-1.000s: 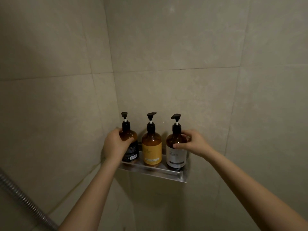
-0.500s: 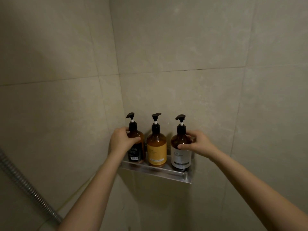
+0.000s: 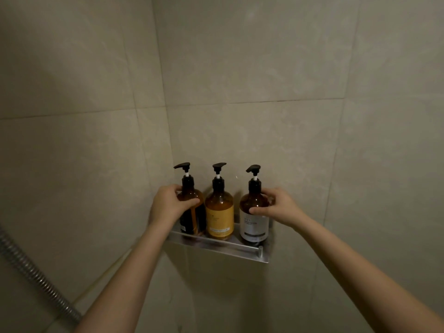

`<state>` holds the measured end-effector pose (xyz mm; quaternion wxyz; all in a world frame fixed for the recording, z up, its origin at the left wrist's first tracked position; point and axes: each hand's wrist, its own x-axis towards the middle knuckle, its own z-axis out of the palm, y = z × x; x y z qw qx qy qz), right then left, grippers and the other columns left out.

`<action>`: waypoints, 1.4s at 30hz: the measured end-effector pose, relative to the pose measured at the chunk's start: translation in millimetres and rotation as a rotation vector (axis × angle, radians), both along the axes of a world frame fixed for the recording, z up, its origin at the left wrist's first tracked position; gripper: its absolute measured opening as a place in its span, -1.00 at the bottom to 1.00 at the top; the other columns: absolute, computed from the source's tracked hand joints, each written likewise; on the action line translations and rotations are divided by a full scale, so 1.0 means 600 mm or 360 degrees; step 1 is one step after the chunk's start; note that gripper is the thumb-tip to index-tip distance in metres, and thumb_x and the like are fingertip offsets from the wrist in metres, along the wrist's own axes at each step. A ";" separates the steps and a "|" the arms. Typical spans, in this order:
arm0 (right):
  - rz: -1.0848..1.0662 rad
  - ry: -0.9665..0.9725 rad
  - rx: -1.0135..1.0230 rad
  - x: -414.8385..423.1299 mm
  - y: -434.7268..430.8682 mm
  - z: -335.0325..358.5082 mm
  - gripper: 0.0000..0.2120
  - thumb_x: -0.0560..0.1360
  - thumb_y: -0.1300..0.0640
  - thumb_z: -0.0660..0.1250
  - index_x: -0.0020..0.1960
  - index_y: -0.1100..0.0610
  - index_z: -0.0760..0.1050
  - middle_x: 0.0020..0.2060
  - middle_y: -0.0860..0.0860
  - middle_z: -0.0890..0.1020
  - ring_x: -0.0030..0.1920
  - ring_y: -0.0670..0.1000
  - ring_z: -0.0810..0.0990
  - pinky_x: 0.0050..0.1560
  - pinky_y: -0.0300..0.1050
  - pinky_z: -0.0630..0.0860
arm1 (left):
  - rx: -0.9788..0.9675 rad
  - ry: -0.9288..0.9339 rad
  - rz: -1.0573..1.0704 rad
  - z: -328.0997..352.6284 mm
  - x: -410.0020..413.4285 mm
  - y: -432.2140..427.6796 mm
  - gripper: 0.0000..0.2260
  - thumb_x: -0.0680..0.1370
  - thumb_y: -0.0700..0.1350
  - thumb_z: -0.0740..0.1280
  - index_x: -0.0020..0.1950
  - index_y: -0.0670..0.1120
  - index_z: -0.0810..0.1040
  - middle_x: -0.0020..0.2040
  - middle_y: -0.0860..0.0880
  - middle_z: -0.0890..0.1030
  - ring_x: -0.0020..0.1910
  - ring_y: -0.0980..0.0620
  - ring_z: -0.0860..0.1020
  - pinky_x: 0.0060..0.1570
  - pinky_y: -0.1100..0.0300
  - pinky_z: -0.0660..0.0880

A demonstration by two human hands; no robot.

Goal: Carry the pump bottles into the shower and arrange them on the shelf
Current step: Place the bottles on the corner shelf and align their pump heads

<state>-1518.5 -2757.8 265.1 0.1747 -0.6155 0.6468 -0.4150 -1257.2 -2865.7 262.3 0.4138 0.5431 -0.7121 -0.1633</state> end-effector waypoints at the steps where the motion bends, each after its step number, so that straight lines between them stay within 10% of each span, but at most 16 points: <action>1: 0.0001 0.0015 0.0006 0.001 0.000 0.000 -0.51 0.30 0.03 0.52 0.20 0.01 0.52 -0.06 -0.12 0.59 0.01 -0.08 0.54 0.03 -0.18 0.43 | 0.0027 -0.0007 -0.0017 0.003 0.000 -0.003 -0.48 0.27 0.09 0.53 0.16 -0.08 0.57 0.05 -0.06 0.65 -0.14 0.09 0.52 -0.23 0.24 0.42; 7: 0.0006 0.0085 0.0009 0.007 0.005 0.003 -0.53 0.34 0.04 0.49 0.22 0.05 0.51 0.04 -0.02 0.62 0.06 -0.02 0.56 0.04 -0.13 0.47 | 0.0256 -0.0154 -0.0148 0.032 0.006 -0.017 -0.60 0.39 -0.21 0.44 0.23 -0.17 0.54 0.16 -0.16 0.60 0.10 -0.09 0.55 -0.03 0.19 0.39; 13: 0.0009 0.0108 -0.0001 0.007 0.010 0.007 -0.55 0.35 0.05 0.49 0.21 0.05 0.52 -0.15 -0.20 0.54 -0.06 -0.12 0.52 -0.21 -0.36 0.37 | 0.0047 -0.0106 -0.0045 0.016 0.000 -0.005 -0.45 0.28 0.06 0.53 0.20 -0.13 0.55 0.09 -0.09 0.61 0.02 -0.05 0.59 -0.13 0.19 0.46; 22: -0.0020 0.0078 0.0033 0.012 0.010 0.010 -0.49 0.35 0.05 0.49 0.27 0.08 0.49 0.11 0.03 0.62 0.14 0.03 0.56 0.16 -0.03 0.50 | 0.0288 -0.0123 -0.0229 0.035 -0.001 -0.023 -0.52 0.37 -0.16 0.48 0.27 -0.15 0.49 0.19 -0.09 0.58 0.08 -0.02 0.53 -0.10 0.25 0.39; 42: -0.0006 0.0079 0.0141 0.014 0.016 0.027 -0.56 0.36 0.09 0.49 0.22 0.05 0.52 -0.01 -0.04 0.62 -0.01 -0.07 0.55 -0.20 -0.37 0.37 | 0.0252 -0.0130 -0.0206 0.032 0.006 -0.026 -0.58 0.41 -0.20 0.44 0.26 -0.19 0.50 0.20 -0.18 0.58 0.18 -0.13 0.53 0.04 0.14 0.40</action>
